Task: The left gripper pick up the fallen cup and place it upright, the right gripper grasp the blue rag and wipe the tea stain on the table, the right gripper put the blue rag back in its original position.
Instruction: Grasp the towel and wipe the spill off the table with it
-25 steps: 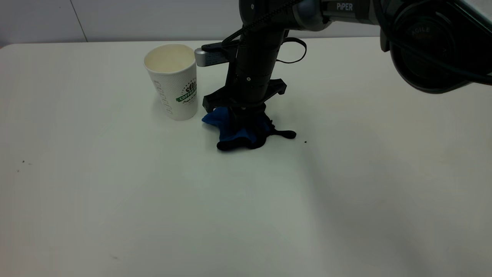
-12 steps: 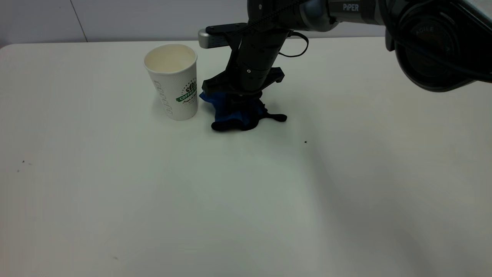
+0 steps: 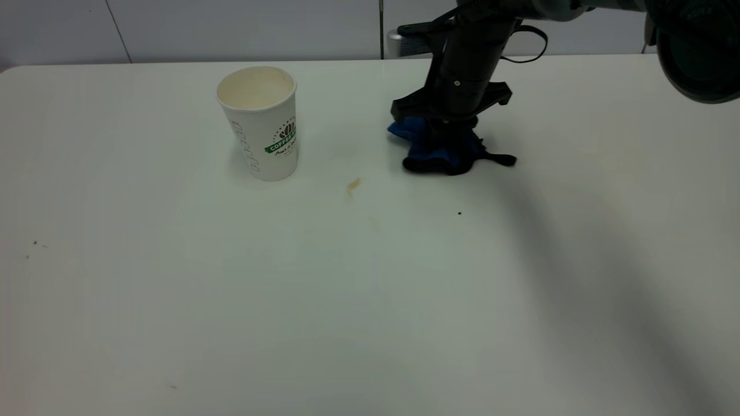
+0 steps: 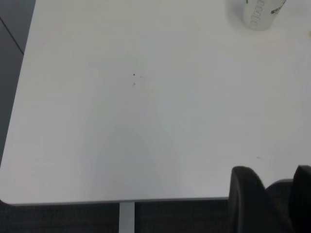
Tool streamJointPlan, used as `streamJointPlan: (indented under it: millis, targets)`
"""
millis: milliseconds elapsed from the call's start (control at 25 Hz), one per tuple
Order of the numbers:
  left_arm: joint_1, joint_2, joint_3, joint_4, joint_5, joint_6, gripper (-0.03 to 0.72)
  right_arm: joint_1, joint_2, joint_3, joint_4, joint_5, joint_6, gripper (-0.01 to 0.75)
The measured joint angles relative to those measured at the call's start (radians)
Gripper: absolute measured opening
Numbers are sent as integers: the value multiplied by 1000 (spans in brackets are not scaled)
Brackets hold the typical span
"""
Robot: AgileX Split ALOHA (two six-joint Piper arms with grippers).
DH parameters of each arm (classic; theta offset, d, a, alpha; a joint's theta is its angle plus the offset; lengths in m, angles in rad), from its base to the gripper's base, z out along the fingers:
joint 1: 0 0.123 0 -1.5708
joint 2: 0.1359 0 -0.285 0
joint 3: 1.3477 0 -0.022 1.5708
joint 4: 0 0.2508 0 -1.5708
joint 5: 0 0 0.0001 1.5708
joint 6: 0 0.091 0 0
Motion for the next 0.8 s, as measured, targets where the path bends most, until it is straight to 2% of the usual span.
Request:
streamJointPlan:
  millis: [120, 280, 520, 800]
  targets:
    - [0, 0, 0, 0, 0, 0, 241, -19, -3, 0, -14, 68, 4, 69]
    - [0, 0, 0, 0, 0, 1, 241, -13, -3, 0, -9, 68, 5, 69]
    - [0, 0, 0, 0, 0, 2, 241, 62, 3, 0, 110, -60, 2, 69]
    - [0, 0, 0, 0, 0, 2, 241, 156, 6, 1, 141, -168, 1, 70]
